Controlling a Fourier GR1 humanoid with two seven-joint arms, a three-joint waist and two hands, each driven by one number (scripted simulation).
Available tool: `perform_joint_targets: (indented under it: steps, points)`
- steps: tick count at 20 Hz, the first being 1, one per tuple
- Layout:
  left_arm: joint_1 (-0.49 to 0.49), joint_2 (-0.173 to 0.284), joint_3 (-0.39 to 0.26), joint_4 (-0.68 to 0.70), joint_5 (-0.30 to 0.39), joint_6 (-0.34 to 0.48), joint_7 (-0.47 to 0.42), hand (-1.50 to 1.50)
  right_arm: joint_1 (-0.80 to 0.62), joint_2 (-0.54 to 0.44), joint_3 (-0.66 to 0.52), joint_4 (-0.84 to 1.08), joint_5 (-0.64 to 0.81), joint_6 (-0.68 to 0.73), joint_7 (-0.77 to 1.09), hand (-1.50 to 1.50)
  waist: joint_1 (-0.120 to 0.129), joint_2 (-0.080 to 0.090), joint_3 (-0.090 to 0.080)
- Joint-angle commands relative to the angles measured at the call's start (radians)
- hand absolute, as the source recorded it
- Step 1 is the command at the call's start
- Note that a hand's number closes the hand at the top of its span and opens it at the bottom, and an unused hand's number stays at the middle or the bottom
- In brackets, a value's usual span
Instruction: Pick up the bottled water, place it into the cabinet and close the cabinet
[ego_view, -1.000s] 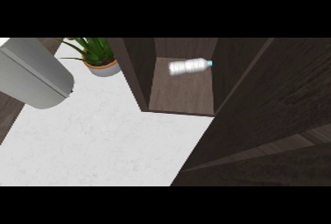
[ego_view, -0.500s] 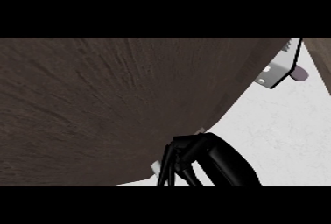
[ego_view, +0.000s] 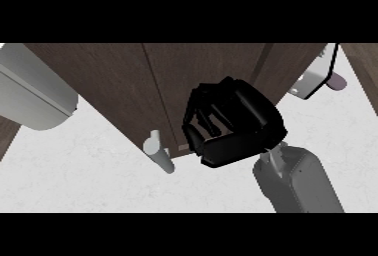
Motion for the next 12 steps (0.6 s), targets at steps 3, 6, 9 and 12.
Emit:
perform_joint_targets:
  steps: [3, 6, 9, 12]
  points:
    - [0.016, -0.055, 0.009, -0.07, 0.013, 0.035, 0.06, -1.5, -0.161, -0.049, -0.14, 0.274, -0.044, 0.134, -0.07, 1.5, -0.011, 0.005, 0.001]
    - [0.047, -0.068, 0.095, -0.002, 0.048, -0.093, 0.046, -1.5, -0.239, -0.053, -0.168, 0.334, -0.061, 0.166, -0.064, 1.5, -0.008, 0.0, 0.0]
    - [0.034, -0.074, 0.121, 0.001, 0.072, -0.117, 0.063, -1.5, -0.288, -0.024, -0.158, 0.432, -0.038, 0.182, -0.094, 1.5, -0.007, 0.001, 0.0]
    - [0.01, -0.054, 0.125, 0.032, 0.088, -0.129, 0.084, -1.5, -0.36, 0.008, -0.152, 0.509, 0.004, 0.155, -0.132, 1.5, 0.002, 0.006, 0.0]
